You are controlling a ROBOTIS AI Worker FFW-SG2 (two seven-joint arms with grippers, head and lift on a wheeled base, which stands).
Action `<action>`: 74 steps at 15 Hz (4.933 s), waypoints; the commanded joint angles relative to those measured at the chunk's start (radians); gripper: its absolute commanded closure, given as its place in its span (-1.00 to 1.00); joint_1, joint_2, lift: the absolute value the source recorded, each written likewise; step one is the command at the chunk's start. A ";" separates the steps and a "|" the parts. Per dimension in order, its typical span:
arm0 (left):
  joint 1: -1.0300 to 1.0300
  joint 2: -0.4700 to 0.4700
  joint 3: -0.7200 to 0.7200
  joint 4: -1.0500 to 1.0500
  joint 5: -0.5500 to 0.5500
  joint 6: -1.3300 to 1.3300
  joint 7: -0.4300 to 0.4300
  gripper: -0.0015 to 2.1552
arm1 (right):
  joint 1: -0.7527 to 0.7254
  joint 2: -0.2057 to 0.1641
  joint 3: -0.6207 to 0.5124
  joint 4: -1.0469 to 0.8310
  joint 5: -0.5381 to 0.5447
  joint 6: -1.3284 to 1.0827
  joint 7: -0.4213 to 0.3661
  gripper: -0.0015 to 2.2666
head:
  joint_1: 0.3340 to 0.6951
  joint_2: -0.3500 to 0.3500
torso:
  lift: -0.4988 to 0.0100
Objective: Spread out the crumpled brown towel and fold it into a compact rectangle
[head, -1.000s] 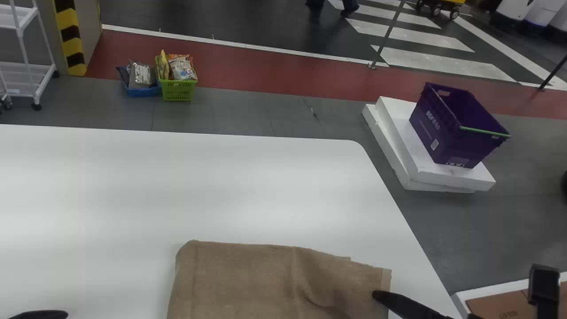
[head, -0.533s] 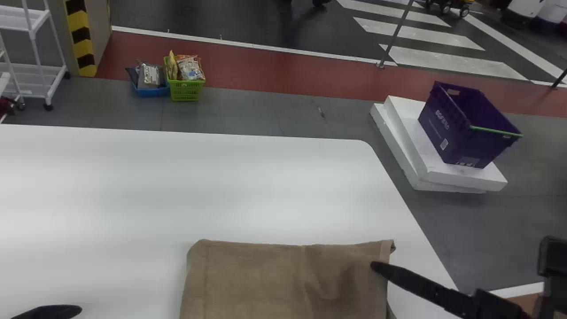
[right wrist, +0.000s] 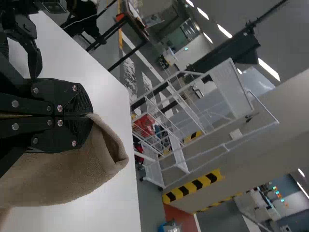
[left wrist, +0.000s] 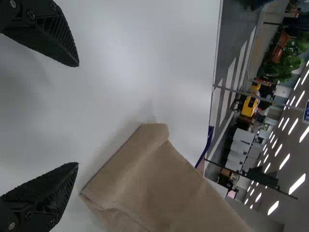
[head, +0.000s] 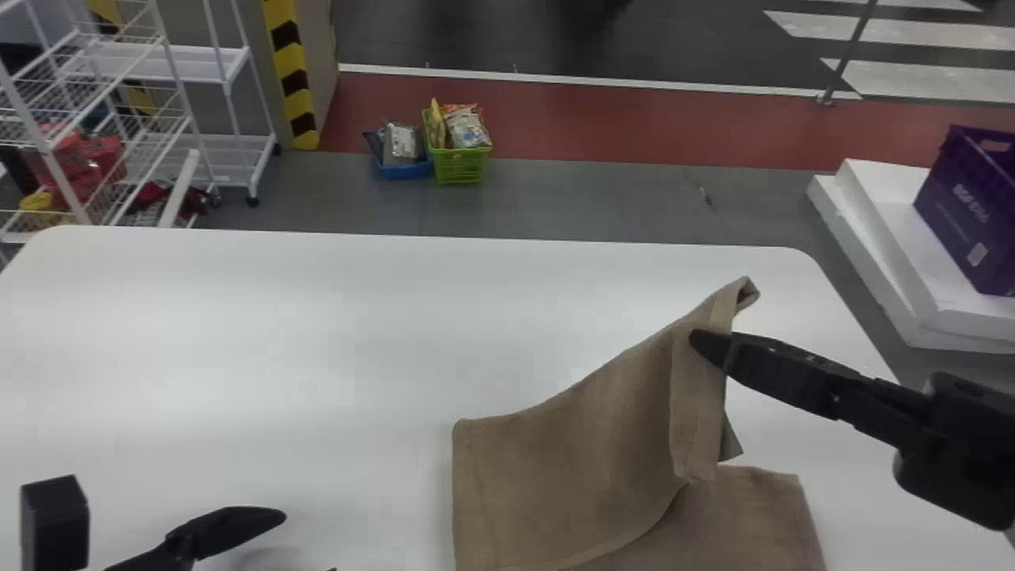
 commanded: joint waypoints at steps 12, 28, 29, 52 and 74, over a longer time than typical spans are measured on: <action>-0.006 0.000 0.040 -0.006 0.008 0.000 -0.013 -0.92 | -0.037 0.001 0.494 -0.017 0.136 0.002 -0.067 0.08 | 1.00 0.79 | 0.46; -0.021 0.014 0.059 0.003 0.009 0.000 -0.019 -0.92 | -0.149 0.001 0.713 0.084 0.154 0.002 -0.124 0.08 | 1.00 1.00 | 0.46; -0.029 0.015 0.059 0.009 0.011 0.000 -0.019 -0.92 | -0.149 0.001 0.713 0.109 0.151 0.002 -0.121 0.08 | 1.00 1.00 | 0.46; -0.069 0.037 0.088 0.087 0.012 -0.006 -0.020 -0.92 | -0.130 0.001 0.564 0.580 -0.202 -0.537 -0.041 0.08 | 1.00 1.00 | 0.46; 0.100 -0.015 0.221 -0.053 0.330 -0.021 -0.037 -0.91 | -0.257 0.001 0.662 0.857 -0.150 -0.973 -0.075 0.08 | 1.00 1.00 | 0.46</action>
